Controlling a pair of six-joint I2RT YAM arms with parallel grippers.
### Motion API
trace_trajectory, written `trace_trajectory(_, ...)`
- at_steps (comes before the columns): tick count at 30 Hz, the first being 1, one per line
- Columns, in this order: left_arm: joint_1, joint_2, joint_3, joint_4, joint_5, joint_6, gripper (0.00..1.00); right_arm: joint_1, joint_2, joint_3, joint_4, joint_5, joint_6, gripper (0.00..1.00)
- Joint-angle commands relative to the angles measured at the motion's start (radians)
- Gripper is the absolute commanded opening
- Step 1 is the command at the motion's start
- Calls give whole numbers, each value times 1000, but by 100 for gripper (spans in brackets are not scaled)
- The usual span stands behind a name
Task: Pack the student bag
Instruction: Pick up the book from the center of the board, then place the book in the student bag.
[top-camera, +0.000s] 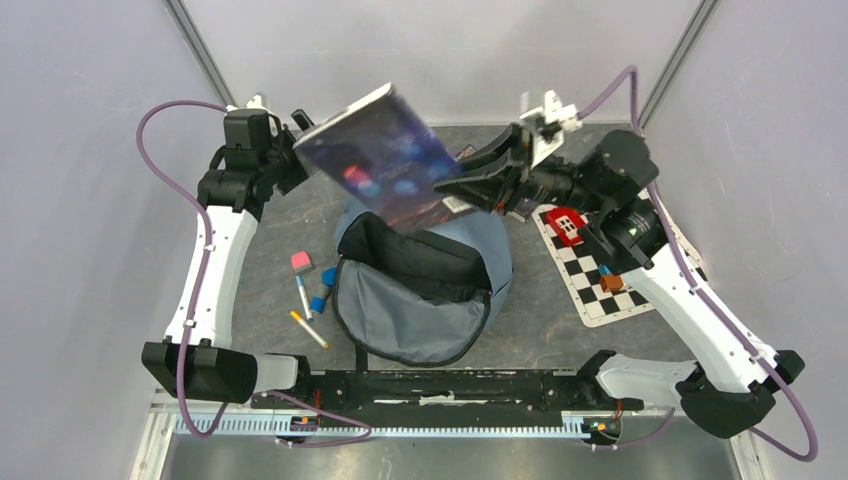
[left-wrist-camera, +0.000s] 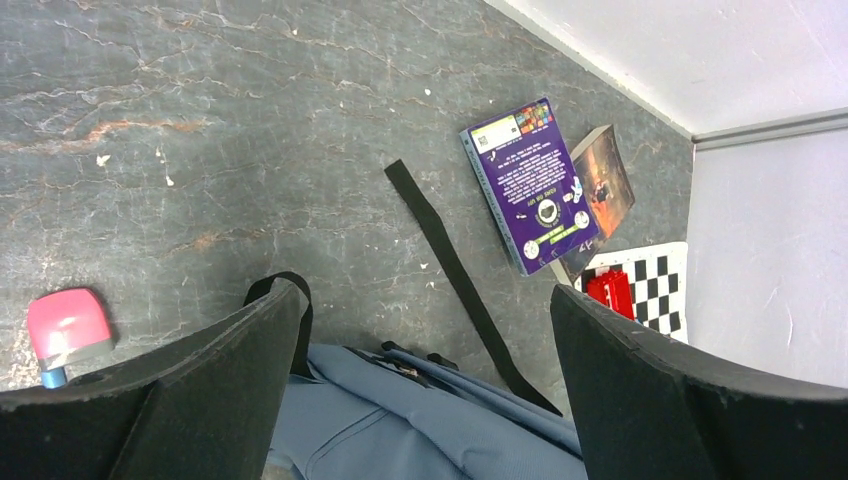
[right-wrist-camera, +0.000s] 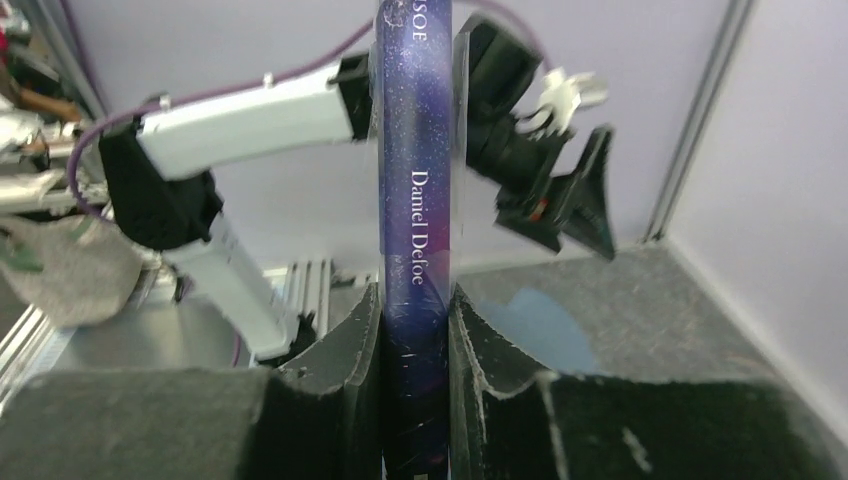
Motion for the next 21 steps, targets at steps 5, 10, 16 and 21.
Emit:
trace_trajectory(5,22,7,28,31,5,-30,100,164,-40,31,-180,154,-266,0)
trace_trajectory(10,28,10,27,18,-2,-16,100,217,-42,0,-294,288,-409,0)
trace_trajectory(16,34,4,22,9,-10,-8,100,238,-53,-16,-434,424,-529,0)
trace_trajectory(21,40,7,15,12,-14,-8,100,261,-58,-17,-526,458,-558,0)
